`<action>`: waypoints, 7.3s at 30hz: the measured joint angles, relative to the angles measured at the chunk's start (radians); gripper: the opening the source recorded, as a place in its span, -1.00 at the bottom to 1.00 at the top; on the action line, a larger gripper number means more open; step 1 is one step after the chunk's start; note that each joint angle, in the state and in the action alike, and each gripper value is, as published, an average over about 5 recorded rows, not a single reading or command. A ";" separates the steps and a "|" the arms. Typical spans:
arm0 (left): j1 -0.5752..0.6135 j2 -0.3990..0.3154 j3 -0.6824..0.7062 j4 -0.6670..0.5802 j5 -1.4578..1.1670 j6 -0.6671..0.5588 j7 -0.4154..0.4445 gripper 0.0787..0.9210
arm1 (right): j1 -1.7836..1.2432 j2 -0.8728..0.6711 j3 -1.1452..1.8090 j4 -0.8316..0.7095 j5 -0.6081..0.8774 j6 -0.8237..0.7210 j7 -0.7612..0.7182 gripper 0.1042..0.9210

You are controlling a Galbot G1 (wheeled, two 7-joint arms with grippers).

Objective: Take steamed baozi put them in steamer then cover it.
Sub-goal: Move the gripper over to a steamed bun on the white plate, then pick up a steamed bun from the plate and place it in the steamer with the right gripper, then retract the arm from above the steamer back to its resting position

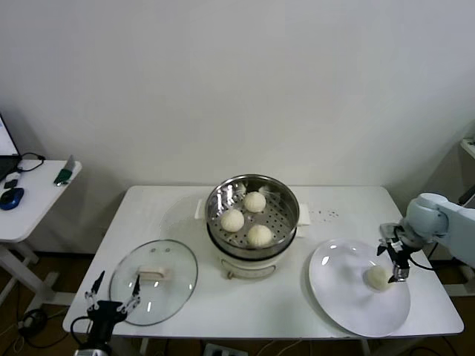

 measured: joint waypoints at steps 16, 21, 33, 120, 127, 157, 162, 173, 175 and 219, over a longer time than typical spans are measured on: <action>0.005 0.001 -0.003 -0.001 0.002 0.000 -0.001 0.77 | -0.031 0.041 -0.020 -0.041 0.002 0.002 -0.018 0.76; 0.007 0.001 -0.002 0.000 0.002 -0.002 -0.001 0.77 | -0.039 0.053 -0.027 -0.058 -0.009 0.010 -0.018 0.75; 0.010 0.002 -0.003 0.001 0.003 -0.005 -0.001 0.77 | -0.053 0.079 -0.020 -0.098 -0.039 0.025 -0.016 0.53; -0.023 0.006 0.089 -0.038 0.030 -0.002 0.004 0.77 | 0.460 0.809 -0.536 -0.306 0.708 -0.116 0.071 0.62; -0.027 0.006 0.089 -0.038 0.030 0.001 0.004 0.77 | 0.474 0.795 -0.512 -0.298 0.711 -0.112 0.064 0.76; -0.075 0.000 0.055 -0.057 0.137 0.078 -0.009 0.77 | 0.052 0.146 0.271 0.165 0.614 0.208 0.577 0.76; -0.073 -0.004 0.048 -0.077 0.211 0.108 -0.032 0.77 | -0.219 0.107 0.557 0.231 0.612 0.256 0.704 0.76; -0.074 0.016 0.017 -0.133 0.497 0.207 -0.081 0.77 | -0.809 0.208 1.209 0.339 0.590 0.291 0.852 0.76; -0.074 0.026 0.016 -0.145 0.574 0.232 -0.081 0.77 | -0.904 0.244 1.311 0.360 0.583 0.292 0.863 0.76; -0.178 0.069 0.249 0.085 1.421 0.423 -0.072 0.77 | -1.675 0.585 1.991 0.497 0.430 0.242 0.918 0.76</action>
